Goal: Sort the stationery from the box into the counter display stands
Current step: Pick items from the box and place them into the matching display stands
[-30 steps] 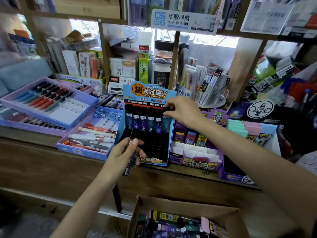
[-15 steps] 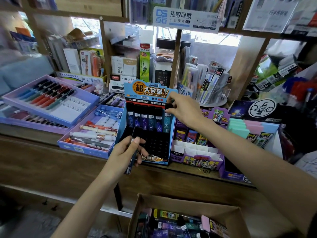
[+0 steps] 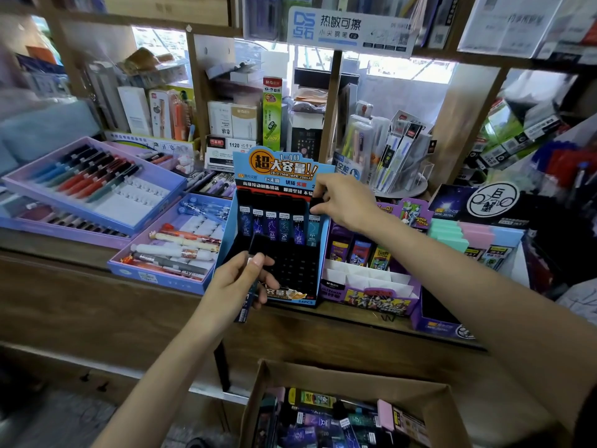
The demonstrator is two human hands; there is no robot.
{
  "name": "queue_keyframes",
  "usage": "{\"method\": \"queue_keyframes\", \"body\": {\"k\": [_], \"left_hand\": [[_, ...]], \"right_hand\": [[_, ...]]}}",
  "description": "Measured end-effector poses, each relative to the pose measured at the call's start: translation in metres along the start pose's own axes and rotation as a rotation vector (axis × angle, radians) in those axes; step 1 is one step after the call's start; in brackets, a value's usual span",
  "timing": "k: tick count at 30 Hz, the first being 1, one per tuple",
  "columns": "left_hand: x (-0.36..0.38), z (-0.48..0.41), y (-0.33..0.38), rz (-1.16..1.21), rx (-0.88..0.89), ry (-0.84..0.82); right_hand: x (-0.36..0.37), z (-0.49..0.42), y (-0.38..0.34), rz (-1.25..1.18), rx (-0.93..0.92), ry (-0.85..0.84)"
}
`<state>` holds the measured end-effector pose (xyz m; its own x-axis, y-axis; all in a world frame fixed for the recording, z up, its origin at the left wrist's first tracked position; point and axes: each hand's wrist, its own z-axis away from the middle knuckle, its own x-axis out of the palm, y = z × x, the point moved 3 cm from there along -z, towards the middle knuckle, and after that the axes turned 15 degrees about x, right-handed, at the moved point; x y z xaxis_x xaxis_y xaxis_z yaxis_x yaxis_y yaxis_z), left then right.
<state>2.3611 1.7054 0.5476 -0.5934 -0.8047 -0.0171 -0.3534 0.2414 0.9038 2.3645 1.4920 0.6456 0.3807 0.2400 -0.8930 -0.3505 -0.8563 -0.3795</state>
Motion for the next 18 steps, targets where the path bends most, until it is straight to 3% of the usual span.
{"method": "queue_keyframes", "body": {"k": [15,18], "left_hand": [[0.002,0.000,0.007,0.027,0.022,0.005],[0.001,-0.001,0.011,0.037,0.042,0.031]], "right_hand": [[0.005,0.018,-0.007,0.278,-0.122,0.189],[-0.001,0.029,-0.012,0.196,-0.147,0.207]]}}
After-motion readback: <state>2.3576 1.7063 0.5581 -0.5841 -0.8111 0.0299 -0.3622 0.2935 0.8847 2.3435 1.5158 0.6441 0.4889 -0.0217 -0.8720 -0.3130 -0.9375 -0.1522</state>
